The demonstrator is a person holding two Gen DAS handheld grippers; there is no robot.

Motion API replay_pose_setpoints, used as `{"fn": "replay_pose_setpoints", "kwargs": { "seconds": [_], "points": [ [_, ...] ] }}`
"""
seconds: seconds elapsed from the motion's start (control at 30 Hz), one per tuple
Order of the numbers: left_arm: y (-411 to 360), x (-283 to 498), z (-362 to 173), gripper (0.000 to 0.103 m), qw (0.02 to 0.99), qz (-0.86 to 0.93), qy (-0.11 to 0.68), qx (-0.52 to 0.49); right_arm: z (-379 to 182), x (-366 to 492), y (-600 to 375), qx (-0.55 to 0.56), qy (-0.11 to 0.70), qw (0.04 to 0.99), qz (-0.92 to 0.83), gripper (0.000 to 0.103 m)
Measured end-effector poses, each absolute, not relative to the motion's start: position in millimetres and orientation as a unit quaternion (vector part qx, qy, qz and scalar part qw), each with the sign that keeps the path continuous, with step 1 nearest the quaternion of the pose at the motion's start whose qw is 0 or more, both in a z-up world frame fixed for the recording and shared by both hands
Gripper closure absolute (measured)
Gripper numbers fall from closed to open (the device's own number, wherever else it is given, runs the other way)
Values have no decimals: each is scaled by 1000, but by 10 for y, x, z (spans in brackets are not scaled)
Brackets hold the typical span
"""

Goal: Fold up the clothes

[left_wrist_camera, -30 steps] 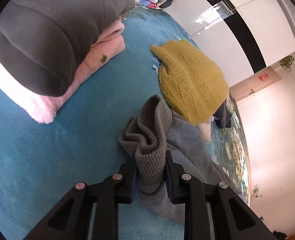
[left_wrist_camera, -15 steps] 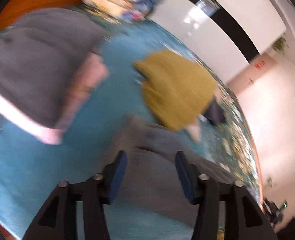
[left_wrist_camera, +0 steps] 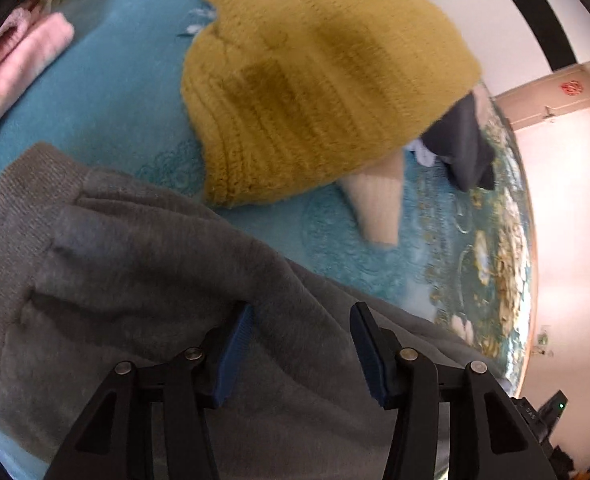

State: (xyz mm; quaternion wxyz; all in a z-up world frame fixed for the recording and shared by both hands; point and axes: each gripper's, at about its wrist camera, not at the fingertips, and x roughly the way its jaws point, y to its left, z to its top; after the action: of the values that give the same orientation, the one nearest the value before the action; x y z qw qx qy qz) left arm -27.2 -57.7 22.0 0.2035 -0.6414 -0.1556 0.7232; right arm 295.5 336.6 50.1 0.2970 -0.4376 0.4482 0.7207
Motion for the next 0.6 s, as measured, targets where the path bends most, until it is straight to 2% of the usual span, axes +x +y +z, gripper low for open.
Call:
{"fn": "replay_pose_setpoints", "kwargs": {
  "seconds": [0.07, 0.13, 0.23, 0.3, 0.37, 0.43, 0.6],
  "points": [
    [-571, -261, 216, 56, 195, 729, -150, -639, 466, 2958, 3400, -436, 454, 317, 709, 61],
    [-618, -260, 182, 70, 187, 730, -154, -639, 437, 2955, 3423, -435, 460, 330, 700, 61],
    [-763, -261, 121, 84, 184, 724, -180, -640, 375, 2955, 3468, -441, 468, 341, 686, 75],
    [-870, -248, 83, 90, 190, 718, -200, -639, 362, 2995, 3512, -443, 475, 341, 680, 87],
    [-959, -215, 59, 92, 201, 713, -220, -635, 341, 3047, 3551, -440, 482, 335, 679, 94],
    [-1058, -156, 56, 97, 219, 706, -245, -627, 352, 3098, 3553, -429, 489, 324, 687, 96],
    [-1356, -27, 362, 101, 297, 710, -300, -564, 575, 3286, 3534, -358, 501, 281, 736, 98]
  ]
}}
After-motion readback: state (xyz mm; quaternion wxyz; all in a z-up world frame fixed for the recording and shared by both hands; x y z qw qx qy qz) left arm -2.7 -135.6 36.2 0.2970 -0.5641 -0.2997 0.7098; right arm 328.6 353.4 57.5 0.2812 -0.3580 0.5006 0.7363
